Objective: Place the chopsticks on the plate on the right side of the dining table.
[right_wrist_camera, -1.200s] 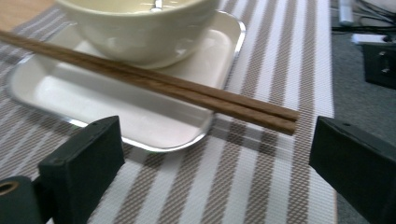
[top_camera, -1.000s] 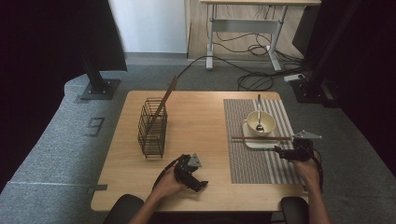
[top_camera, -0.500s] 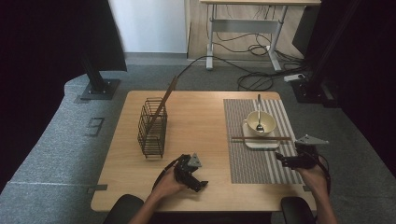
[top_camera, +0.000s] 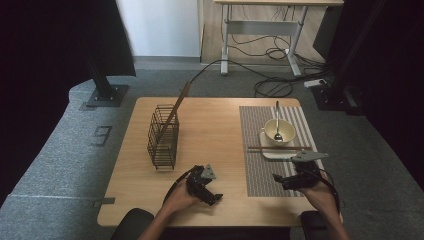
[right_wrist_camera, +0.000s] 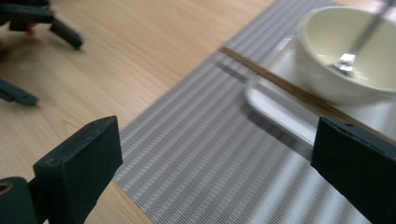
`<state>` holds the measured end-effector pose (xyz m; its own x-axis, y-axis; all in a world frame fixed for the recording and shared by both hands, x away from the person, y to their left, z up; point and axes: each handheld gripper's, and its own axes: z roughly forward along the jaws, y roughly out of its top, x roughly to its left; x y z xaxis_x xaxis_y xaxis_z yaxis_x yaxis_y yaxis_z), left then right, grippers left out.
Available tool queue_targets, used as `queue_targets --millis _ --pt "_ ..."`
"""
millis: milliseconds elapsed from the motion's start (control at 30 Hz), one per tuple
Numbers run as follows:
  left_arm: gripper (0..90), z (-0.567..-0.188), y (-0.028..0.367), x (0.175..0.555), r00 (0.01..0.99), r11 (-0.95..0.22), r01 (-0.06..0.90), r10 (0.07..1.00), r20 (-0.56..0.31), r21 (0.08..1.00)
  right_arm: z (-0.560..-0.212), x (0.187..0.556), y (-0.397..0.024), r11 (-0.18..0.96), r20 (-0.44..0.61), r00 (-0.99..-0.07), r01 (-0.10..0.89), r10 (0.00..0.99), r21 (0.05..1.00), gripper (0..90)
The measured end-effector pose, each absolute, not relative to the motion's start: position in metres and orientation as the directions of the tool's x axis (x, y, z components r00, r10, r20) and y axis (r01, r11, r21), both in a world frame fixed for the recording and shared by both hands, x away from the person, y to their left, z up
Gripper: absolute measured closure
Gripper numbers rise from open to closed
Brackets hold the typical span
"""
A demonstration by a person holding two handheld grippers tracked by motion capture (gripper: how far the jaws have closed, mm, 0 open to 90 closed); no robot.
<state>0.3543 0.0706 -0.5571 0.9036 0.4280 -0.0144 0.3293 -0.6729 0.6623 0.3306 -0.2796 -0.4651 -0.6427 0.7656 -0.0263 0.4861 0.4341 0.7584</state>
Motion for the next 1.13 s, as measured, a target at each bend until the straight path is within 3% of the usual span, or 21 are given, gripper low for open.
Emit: queue_targets --millis 133,267,600,1133 --pt "0.0 -0.557 0.071 0.354 0.904 -0.673 0.329 0.428 -0.014 0.662 -0.480 0.339 -0.261 0.486 -0.026 -0.680 0.496 0.733 0.719 0.0" --pt "0.0 -0.557 0.071 0.354 0.904 -0.675 0.328 0.427 -0.013 0.661 -0.500 0.349 -0.247 0.472 0.028 -0.692 0.520 0.721 0.712 0.0" --pt "0.0 -0.557 0.071 0.354 0.904 -0.675 0.328 0.427 -0.013 0.660 -0.556 0.368 -0.234 0.481 0.036 -0.686 0.546 0.727 0.686 0.0" --pt "0.0 -0.557 0.070 0.354 0.902 -0.674 0.331 0.431 -0.013 0.660 -0.561 0.367 -0.231 0.480 0.002 -0.684 0.515 0.730 0.710 0.0"
